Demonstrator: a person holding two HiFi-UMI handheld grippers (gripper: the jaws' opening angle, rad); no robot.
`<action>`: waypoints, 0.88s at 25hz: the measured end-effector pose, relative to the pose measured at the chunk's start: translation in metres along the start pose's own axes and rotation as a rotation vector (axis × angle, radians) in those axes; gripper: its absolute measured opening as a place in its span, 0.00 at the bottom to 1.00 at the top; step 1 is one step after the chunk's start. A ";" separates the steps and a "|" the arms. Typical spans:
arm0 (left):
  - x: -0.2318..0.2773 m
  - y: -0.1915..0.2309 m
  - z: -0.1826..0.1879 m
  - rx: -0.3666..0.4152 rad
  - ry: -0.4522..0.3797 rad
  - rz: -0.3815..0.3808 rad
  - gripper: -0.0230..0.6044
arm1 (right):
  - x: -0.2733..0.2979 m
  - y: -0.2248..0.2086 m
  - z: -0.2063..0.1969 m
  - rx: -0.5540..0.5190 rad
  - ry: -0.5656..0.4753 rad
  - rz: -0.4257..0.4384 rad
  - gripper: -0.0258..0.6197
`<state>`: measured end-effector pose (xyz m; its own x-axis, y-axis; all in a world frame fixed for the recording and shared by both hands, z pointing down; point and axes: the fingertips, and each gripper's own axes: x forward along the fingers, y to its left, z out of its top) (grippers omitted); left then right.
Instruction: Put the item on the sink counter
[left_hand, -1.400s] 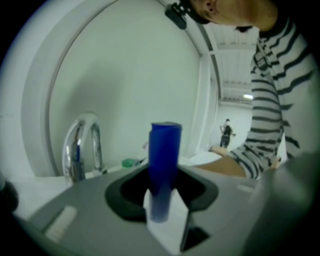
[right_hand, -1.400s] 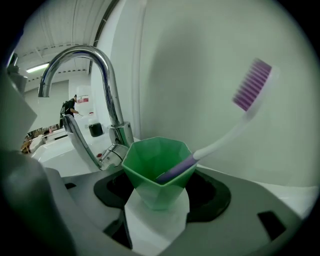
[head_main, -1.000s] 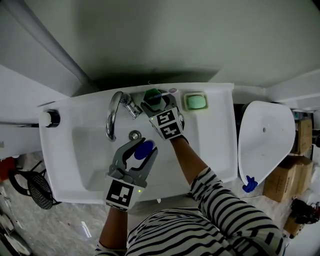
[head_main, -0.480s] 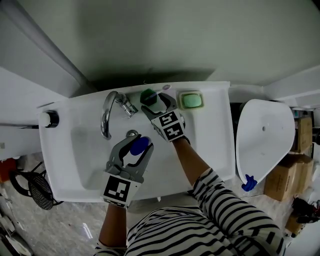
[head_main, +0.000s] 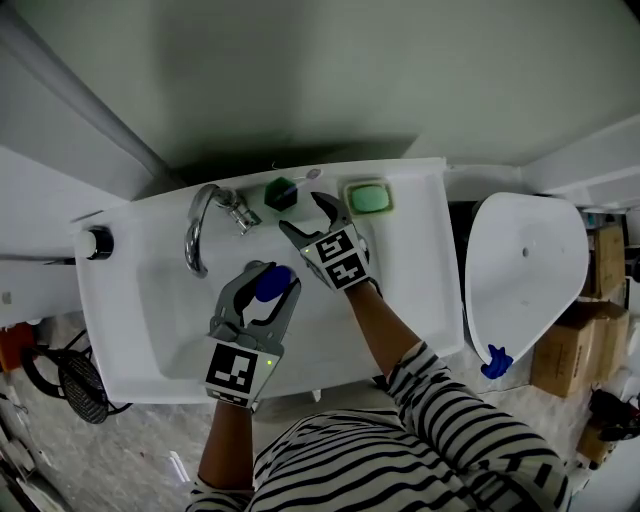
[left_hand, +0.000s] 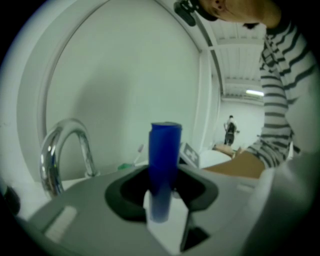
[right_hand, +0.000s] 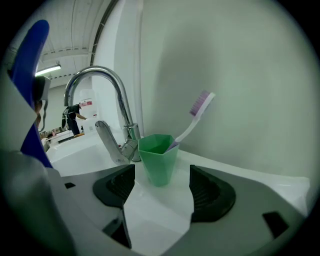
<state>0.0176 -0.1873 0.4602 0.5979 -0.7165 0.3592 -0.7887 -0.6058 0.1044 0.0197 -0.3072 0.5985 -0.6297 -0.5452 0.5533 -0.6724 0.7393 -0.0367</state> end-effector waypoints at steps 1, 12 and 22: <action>0.002 -0.001 0.002 0.002 -0.002 0.002 0.29 | -0.006 -0.001 0.002 -0.001 -0.003 0.000 0.52; 0.031 -0.007 0.007 0.036 0.029 0.029 0.29 | -0.084 -0.004 0.006 -0.079 -0.007 0.073 0.52; 0.051 -0.024 0.017 0.090 0.045 -0.035 0.29 | -0.139 0.021 0.004 -0.222 -0.018 0.397 0.52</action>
<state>0.0694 -0.2153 0.4605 0.6161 -0.6795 0.3984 -0.7504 -0.6601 0.0345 0.0916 -0.2178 0.5177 -0.8299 -0.2081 0.5176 -0.2794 0.9581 -0.0626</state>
